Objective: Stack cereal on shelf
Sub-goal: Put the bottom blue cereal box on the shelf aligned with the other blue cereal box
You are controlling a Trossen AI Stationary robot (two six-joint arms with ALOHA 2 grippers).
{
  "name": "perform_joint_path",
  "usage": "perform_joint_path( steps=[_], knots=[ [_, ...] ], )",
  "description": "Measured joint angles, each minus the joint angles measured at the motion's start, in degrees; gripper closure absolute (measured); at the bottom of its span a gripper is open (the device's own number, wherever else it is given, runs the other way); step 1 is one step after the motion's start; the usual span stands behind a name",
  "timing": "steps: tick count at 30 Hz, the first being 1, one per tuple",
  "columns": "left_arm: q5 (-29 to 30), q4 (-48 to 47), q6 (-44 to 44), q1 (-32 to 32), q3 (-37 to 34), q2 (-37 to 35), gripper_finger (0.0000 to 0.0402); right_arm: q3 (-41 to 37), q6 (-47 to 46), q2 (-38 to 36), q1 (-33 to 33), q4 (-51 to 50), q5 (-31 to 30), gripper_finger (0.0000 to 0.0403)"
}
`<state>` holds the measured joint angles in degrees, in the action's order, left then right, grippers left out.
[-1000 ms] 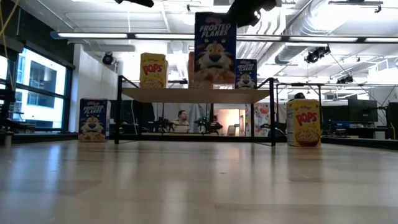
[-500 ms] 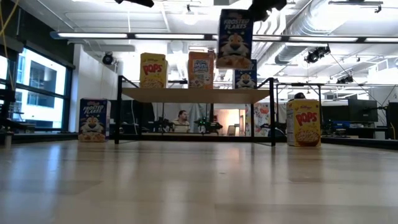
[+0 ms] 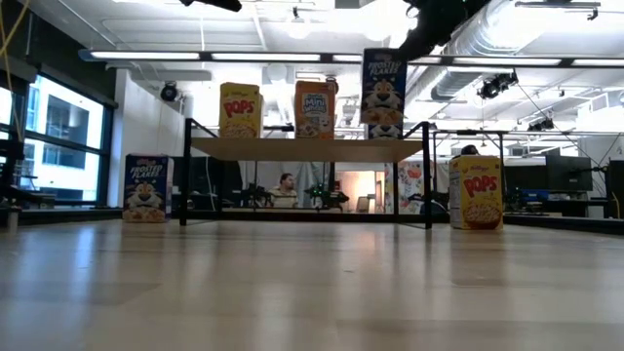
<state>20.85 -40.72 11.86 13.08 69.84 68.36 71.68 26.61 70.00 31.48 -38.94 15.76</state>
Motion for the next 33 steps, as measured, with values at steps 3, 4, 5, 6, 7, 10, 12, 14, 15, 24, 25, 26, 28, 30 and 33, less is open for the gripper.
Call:
perform_joint_path(
  steps=[3,4,5,6,7,10,12,14,15,24,25,26,28,30,33],
  knots=[
    [1.7,0.4,0.0,0.0,0.0,0.0,0.0138,0.0,2.0,0.0,3.6,-0.9,2.3,0.0214],
    [2.5,0.3,0.0,0.0,0.0,0.0,0.0138,0.0,2.3,0.0,4.6,-0.9,3.3,0.0214],
    [3.6,0.4,0.0,0.0,0.0,0.0,0.0138,0.0,2.4,0.0,5.7,-0.8,4.5,0.0214],
    [4.6,0.4,0.0,-0.2,0.0,0.0,0.0138,0.0,2.7,0.0,6.6,-0.7,5.6,0.0214],
    [5.7,0.4,0.0,-0.5,0.0,0.0,0.0138,0.0,3.2,0.0,7.4,-0.7,6.4,0.0214],
    [8.4,0.3,0.0,-2.1,0.0,0.0,0.0138,0.0,4.5,0.0,9.4,-0.7,7.4,0.0214],
    [8.9,0.3,-0.2,-3.7,0.0,0.0,0.0138,0.0,5.0,0.0,10.3,-0.7,8.0,0.0214],
    [8.9,0.3,-1.0,-5.1,0.0,0.0,0.0138,0.0,5.4,0.1,11.0,-0.7,9.0,0.0214],
    [8.9,0.3,-1.5,-5.8,0.0,0.0,0.0138,0.0,5.6,0.2,11.2,-0.7,9.8,0.0214],
    [9.0,0.3,-2.1,-10.9,0.0,0.0,0.0138,0.0,6.9,3.2,12.9,-0.6,10.5,0.0214],
    [9.0,0.3,-2.1,-11.4,0.0,0.0,0.0138,0.0,6.9,3.4,12.9,-0.4,10.4,0.0214],
    [9.0,0.3,-2.1,-11.9,0.0,0.0,0.0138,0.0,6.9,3.5,12.9,-0.2,10.3,0.0214],
    [9.0,0.4,-2.8,-12.8,0.0,0.0,0.0138,0.0,6.9,3.6,12.9,-0.2,9.7,0.0214],
    [9.0,0.5,-3.7,-13.8,0.0,0.0,0.0138,0.0,7.1,3.6,12.9,-0.2,9.8,0.0214],
    [9.0,0.6,-4.0,-14.8,0.0,0.0,0.0138,0.0,7.2,3.6,12.9,-0.2,9.6,0.0214]
  ],
)
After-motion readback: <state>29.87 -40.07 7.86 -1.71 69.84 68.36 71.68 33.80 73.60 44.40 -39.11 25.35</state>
